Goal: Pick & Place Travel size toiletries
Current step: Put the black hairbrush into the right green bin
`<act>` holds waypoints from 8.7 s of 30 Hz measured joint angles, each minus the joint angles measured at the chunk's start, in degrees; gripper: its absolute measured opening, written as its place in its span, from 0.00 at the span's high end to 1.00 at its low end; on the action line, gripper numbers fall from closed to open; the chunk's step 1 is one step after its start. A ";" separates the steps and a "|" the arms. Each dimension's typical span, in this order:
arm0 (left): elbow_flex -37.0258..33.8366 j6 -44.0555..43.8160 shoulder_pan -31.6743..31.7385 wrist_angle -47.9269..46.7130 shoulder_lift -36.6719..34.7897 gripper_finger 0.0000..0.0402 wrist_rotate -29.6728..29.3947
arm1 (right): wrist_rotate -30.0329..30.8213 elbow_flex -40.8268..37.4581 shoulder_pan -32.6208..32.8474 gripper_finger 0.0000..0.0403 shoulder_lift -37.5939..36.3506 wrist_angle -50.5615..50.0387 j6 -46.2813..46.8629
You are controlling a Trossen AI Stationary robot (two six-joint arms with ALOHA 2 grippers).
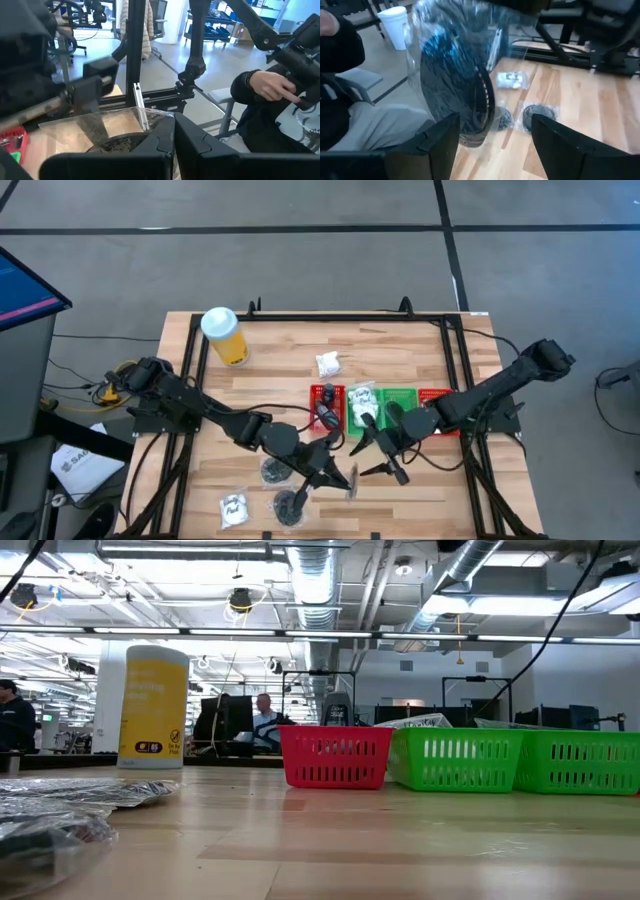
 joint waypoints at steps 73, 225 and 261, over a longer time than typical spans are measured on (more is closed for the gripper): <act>-2.94 -4.81 1.48 -12.24 -4.63 0.98 -5.51 | 19.33 -0.02 -0.59 0.95 -15.09 -51.19 29.58; -28.11 -42.38 -5.38 -25.06 -4.59 0.65 -17.75 | 15.74 0.11 4.46 0.56 -10.92 -49.26 32.89; -39.56 -45.39 -7.04 -10.11 -4.63 0.65 -20.14 | 15.75 0.11 4.46 0.59 -10.92 -49.13 32.63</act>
